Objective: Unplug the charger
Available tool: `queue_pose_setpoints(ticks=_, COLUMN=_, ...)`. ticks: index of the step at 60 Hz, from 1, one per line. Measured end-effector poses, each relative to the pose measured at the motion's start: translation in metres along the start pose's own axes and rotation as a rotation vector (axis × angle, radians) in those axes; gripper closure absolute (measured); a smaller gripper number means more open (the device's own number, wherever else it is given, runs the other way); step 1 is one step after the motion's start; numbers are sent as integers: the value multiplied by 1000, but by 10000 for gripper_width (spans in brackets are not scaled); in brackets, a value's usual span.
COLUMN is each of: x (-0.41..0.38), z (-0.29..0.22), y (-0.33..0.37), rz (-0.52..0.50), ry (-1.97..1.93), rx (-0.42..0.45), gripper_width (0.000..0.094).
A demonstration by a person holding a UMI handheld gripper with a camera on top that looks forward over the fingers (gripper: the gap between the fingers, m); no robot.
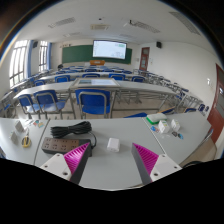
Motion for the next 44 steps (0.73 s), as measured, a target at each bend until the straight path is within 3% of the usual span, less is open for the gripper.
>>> queue_pose_setpoints(ticks=21, x=-53, z=19, y=175, rz=-2, ry=61, rx=13, gripper_width=82)
queue_pose_setpoints(ticks=44, x=-77, z=22, y=213, rz=-24, ry=102, rx=35, gripper_width=83)
Point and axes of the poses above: the point between the fingertips, and its own axes, seen from behind it with the camera up: x to the right, z down, y backward, against the way the camera looks, the point moved 2 cm from there along y, backward, against the way the camera looks, and after that the axes turned 9 degrees about -z, right-handed, at the moved point
